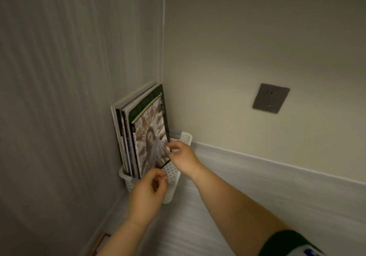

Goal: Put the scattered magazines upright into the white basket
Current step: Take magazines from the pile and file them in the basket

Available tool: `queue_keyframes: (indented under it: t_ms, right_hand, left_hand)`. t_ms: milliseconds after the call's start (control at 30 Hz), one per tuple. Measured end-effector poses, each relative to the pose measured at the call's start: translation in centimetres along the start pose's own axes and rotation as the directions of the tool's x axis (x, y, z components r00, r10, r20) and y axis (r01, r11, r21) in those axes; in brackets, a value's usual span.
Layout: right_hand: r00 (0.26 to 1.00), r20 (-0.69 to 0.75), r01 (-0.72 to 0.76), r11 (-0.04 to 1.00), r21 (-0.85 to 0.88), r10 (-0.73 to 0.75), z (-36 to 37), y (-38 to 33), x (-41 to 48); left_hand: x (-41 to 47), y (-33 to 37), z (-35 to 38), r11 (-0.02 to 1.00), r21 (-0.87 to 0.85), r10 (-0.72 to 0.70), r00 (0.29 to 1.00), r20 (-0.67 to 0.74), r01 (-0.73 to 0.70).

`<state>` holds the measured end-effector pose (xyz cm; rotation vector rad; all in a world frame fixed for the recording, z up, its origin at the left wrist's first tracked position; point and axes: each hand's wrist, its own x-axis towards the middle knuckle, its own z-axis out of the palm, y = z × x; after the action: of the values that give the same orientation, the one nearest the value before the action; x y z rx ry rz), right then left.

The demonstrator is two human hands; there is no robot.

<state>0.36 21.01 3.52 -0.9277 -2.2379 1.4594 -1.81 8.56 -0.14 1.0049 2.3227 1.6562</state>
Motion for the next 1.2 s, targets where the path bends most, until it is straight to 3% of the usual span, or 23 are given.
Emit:
queue_keyframes:
  t_ms: [167,300,433,567,633,667,700,767,800,833,867,900,967,1033,1200]
  right_hand:
    - [0.994,-0.087,0.05,0.989,-0.142,-0.063,-6.8,3.0,-5.2]
    - [0.962,-0.264,0.036,0.992,-0.119,-0.067,-14.5,8.1,-12.5]
    - [0.886,-0.459,-0.116,0.99,-0.085,0.064,-23.3,16.0,-21.0]
    - [0.752,-0.607,-0.412,0.902,-0.128,0.258,-31.2,23.6,-29.9]
    - [0.707,-0.579,-0.539,0.839,-0.07,0.406,-35.5,26.8,-34.9]
    - [0.725,-0.498,-0.566,0.823,-0.038,0.476,-37.4,27.9,-37.4]
    - [0.785,-0.374,-0.512,0.857,0.058,0.494,-39.3,28.8,-39.6]
    - [0.791,-0.466,-0.432,0.901,0.034,0.397,-41.9,31.4,-43.0]
    - [0.651,-0.623,-0.565,0.825,-0.015,0.434,-42.5,32.8,-44.4]
    - [0.444,-0.738,-0.742,0.671,0.015,0.507,-42.8,34.0,-45.6]
    - [0.311,-0.79,-0.858,0.513,0.005,0.528,-42.5,35.2,-46.9]
    - [0.303,-0.821,-0.902,0.425,-0.083,0.483,-42.4,36.3,-48.2]
    - [0.357,-0.827,-0.891,0.425,-0.161,0.434,-42.1,38.8,-50.3]
    - [0.366,-0.821,-0.883,0.441,-0.158,0.439,-42.4,39.9,-50.9]
    - [0.388,-0.806,-0.89,0.408,-0.202,0.447,-42.3,41.4,-50.1]
  left_hand:
    - [-3.5,3.7,4.8,0.999,0.018,0.042,0.995,0.089,-0.044]
    - [-8.2,7.4,11.3,0.996,0.004,0.091,0.976,0.196,-0.093]
    - [-14.0,11.2,18.6,0.99,0.018,0.118,0.903,0.414,-0.138]
    - [-19.0,14.0,25.2,0.976,0.05,0.152,0.824,0.545,-0.213]
    - [-21.4,14.9,28.2,0.963,0.067,0.172,0.788,0.591,-0.261]
    - [-22.7,15.3,29.6,0.955,0.076,0.179,0.758,0.628,-0.288]
    - [-23.9,15.7,30.9,0.945,0.081,0.183,0.72,0.669,-0.316]
    - [-26.0,16.5,33.3,0.925,0.08,0.193,0.641,0.743,-0.372]
    - [-26.8,16.8,34.2,0.913,0.078,0.197,0.599,0.776,-0.401]
    - [-27.6,17.2,35.0,0.9,0.072,0.202,0.557,0.805,-0.43]
    - [-28.2,17.4,35.8,0.889,0.066,0.204,0.521,0.829,-0.453]
    - [-28.9,17.7,36.4,0.88,0.063,0.203,0.492,0.846,-0.471]
    - [-29.9,18.2,37.6,0.872,0.058,0.195,0.453,0.87,-0.486]
    - [-30.8,19.0,38.8,0.878,0.066,0.162,0.425,0.891,-0.473]
    - [-33.8,22.2,42.7,0.954,0.123,-0.02,0.352,0.936,-0.273]
